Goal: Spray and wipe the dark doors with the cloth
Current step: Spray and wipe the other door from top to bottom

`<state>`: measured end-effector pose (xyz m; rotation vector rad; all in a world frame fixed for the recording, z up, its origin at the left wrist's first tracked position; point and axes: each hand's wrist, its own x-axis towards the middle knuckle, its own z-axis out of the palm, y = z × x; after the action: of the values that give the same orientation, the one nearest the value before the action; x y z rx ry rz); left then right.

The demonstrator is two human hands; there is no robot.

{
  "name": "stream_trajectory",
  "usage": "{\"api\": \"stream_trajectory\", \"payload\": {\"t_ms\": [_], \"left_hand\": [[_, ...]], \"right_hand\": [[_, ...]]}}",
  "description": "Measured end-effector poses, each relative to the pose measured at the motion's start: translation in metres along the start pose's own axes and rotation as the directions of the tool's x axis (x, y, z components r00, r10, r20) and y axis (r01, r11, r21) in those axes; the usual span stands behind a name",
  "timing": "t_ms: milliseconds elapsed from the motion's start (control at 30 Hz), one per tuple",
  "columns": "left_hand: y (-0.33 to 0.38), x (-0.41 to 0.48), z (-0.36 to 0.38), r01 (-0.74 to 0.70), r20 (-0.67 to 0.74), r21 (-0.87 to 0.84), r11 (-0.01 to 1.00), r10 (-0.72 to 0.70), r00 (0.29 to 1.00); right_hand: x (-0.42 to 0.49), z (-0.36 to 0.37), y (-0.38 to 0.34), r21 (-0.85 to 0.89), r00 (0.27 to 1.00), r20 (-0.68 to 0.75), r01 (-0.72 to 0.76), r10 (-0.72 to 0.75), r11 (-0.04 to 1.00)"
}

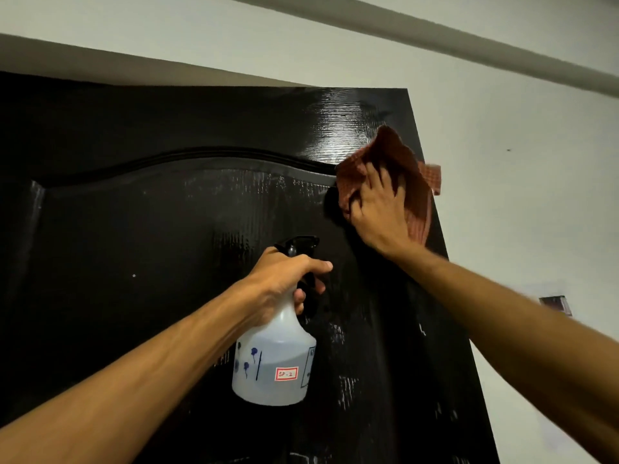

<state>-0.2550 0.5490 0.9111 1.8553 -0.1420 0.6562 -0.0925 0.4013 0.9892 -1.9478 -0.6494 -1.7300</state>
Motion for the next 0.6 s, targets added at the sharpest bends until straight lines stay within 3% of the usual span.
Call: {"api": "stream_trajectory", "payload": {"t_ms": [67,200,233,300,367,400,500,600], "left_hand": [[0.003,0.004,0.0,-0.007,-0.011,-0.004,1.0,0.007,1.0],[0.012,0.009,0.0,-0.03,-0.009,0.017,0.999,0.03,1.0],[0.016,0.012,0.002,-0.04,-0.015,0.016,0.999,0.04,0.999],[0.026,0.019,0.009,-0.063,-0.028,-0.003,0.998,0.063,0.998],[0.036,0.021,0.014,-0.086,-0.036,-0.028,0.996,0.085,0.996],[0.039,0.018,0.015,-0.094,-0.038,-0.037,0.995,0.093,0.995],[0.022,-0.004,0.013,-0.066,-0.024,-0.074,0.995,0.064,0.998],[-0.019,-0.038,0.018,-0.002,0.014,-0.054,0.999,0.003,1.0]], "right_hand": [[-0.04,0.011,-0.003,0.004,0.996,-0.029,0.086,-0.086,0.996],[-0.062,-0.003,0.014,0.273,0.937,0.132,0.278,-0.322,0.921],[-0.045,-0.007,0.023,0.313,0.949,0.101,0.254,-0.298,0.915],[-0.007,-0.017,0.046,0.331,0.999,-0.012,0.04,-0.038,0.943],[-0.004,-0.02,0.057,0.204,0.988,-0.055,-0.131,0.145,0.97],[-0.021,-0.016,0.055,0.151,0.991,-0.04,-0.121,0.128,0.981],[-0.134,0.006,0.037,0.136,0.973,0.118,0.181,-0.197,0.974],[-0.211,0.016,0.044,0.342,0.953,0.186,0.167,-0.241,0.925]]}}
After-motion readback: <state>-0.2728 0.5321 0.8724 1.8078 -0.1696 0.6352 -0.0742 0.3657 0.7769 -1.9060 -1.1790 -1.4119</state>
